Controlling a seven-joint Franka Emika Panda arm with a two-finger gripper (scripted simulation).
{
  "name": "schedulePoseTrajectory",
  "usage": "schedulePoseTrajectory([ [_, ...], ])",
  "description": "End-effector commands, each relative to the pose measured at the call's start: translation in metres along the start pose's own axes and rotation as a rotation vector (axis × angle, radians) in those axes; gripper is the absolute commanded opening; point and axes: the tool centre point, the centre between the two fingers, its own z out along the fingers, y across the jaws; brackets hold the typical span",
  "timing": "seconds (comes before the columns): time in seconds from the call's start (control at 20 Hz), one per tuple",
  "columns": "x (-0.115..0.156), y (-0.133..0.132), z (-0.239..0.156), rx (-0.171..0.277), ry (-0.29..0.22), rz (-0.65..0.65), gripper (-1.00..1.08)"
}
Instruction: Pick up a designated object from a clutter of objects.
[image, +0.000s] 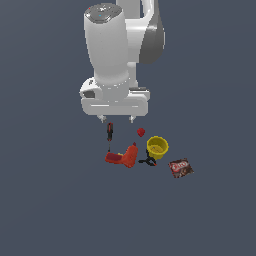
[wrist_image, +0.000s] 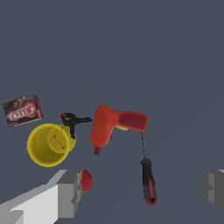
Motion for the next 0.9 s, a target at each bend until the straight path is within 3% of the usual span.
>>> schedulePoseTrajectory([
  [0.0,-0.004,0.008,0.022,-0.002,-0.003,-0.011,1.0],
  [0.55,-0.042,0.047,0.129,-0.014,-0.02,-0.07,1.0],
  [0.85,-0.068,0.062,0.169,-0.021,-0.029,-0.096,1.0],
])
